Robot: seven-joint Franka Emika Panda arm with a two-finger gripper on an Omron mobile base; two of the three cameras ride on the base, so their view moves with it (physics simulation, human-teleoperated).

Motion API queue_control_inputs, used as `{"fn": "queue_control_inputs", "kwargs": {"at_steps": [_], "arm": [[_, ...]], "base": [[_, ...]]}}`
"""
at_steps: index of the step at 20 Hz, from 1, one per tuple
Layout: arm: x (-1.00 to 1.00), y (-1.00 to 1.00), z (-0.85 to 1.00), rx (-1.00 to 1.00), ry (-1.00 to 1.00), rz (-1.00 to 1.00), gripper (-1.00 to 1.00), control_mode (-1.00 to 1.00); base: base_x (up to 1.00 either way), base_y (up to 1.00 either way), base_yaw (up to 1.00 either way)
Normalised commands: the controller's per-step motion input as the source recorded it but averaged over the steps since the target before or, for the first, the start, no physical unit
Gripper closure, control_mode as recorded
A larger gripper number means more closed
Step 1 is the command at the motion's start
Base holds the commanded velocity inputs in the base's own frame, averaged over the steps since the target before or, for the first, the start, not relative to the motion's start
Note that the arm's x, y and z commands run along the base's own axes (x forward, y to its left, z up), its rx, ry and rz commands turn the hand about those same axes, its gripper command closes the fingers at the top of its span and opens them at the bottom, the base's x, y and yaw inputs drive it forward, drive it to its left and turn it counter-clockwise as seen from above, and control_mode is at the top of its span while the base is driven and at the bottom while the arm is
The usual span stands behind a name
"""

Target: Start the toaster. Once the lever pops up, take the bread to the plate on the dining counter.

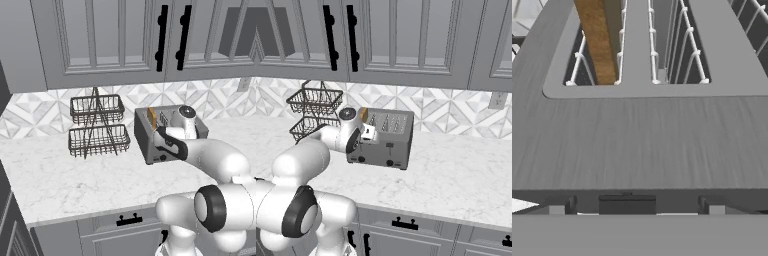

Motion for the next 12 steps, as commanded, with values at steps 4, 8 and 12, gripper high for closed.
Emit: {"fn": "queue_control_inputs", "kwargs": {"at_steps": [4, 8, 12], "arm": [[0.09, 0.0, 0.0, 0.0, 0.0, 0.0, 1.0, -1.0], [0.0, 0.0, 0.0, 0.0, 0.05, 0.0, 1.0, -1.0], [0.0, 0.0, 0.0, 0.0, 0.0, 0.0, 1.0, -1.0]], "base": [[0.0, 0.0, 0.0], [0.0, 0.0, 0.0], [0.0, 0.0, 0.0]]}}
